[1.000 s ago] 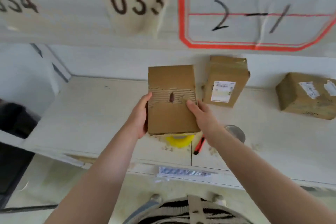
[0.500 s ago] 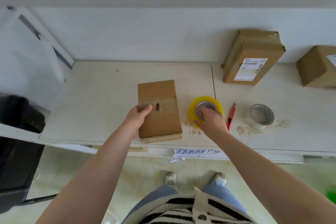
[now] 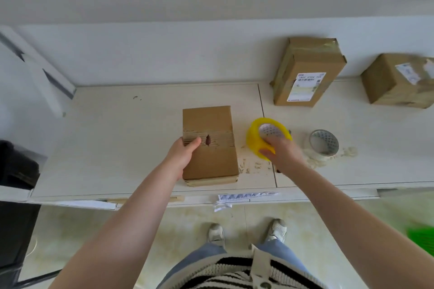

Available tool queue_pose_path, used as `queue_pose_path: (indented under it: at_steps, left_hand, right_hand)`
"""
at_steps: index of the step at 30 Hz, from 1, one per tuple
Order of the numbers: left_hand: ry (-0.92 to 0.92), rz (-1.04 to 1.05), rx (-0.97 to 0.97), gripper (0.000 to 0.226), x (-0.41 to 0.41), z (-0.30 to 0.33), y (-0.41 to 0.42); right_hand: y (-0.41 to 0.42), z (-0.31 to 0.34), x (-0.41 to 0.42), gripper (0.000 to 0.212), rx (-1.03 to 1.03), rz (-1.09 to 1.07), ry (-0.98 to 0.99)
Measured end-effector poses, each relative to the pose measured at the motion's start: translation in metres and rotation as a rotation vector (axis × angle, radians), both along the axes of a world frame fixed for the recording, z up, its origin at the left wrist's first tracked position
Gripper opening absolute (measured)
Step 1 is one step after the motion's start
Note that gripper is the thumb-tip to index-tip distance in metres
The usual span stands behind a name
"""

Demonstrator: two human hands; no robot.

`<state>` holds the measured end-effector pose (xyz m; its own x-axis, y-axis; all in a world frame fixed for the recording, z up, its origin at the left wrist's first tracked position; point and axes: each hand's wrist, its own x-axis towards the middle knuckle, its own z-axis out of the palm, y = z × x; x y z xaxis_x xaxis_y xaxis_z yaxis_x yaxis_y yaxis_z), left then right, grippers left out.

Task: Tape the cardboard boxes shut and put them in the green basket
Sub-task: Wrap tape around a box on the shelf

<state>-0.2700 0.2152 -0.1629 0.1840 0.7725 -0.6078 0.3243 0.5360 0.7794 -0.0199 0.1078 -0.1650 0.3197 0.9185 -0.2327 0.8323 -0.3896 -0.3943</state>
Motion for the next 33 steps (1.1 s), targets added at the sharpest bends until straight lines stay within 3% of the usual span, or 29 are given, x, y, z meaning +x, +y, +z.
queue_pose_path:
  at_steps: [2,4,7,9,11,13,15,19,23,29,32,33]
  left_hand:
    - [-0.012,-0.013,0.008,0.039,0.011,-0.003,-0.006]
    - [0.034,-0.059,0.055,0.045,0.023,-0.005,-0.013]
    - [0.286,-0.205,0.188,0.069,0.033,-0.006,-0.020]
    - [0.444,-0.227,0.373,0.074,0.034,0.003,-0.025]
    - [0.285,-0.187,0.555,0.059,0.033,0.018,-0.031]
    - [-0.069,-0.155,0.491,0.051,0.033,0.037,-0.037]
    - [-0.251,-0.199,0.386,0.044,0.033,0.050,-0.041]
    - [-0.144,-0.161,0.543,0.023,0.030,0.058,-0.045]
    - [-0.152,0.002,0.572,0.012,0.027,0.063,-0.045]
    - [-0.217,0.168,0.351,0.013,0.027,0.071,-0.040]
    - [-0.276,0.164,0.251,0.010,0.026,0.075,-0.036]
    - [-0.265,0.149,0.263,0.012,0.026,0.077,-0.035]
  right_hand:
    - [-0.005,0.024,0.014,0.024,0.120,-0.085,0.201]
    - [-0.013,0.052,0.022,0.012,0.186,0.023,0.346]
    - [-0.019,0.088,0.012,0.017,0.200,0.178,0.463]
    - [-0.020,0.102,0.000,0.022,0.190,0.219,0.515]
    - [-0.018,0.107,-0.010,0.020,0.165,0.256,0.535]
    - [-0.016,0.106,-0.016,0.013,0.139,0.255,0.534]
    - [-0.013,0.106,-0.021,0.015,0.144,0.237,0.547]
    - [-0.009,0.107,-0.031,0.030,0.157,0.212,0.521]
    - [-0.005,0.103,-0.036,0.025,0.182,0.218,0.435]
    - [-0.001,0.100,-0.041,0.024,0.233,0.249,0.448]
    - [0.001,0.099,-0.039,0.010,0.241,0.287,0.474]
    - [0.003,0.099,-0.037,0.016,0.236,0.278,0.463]
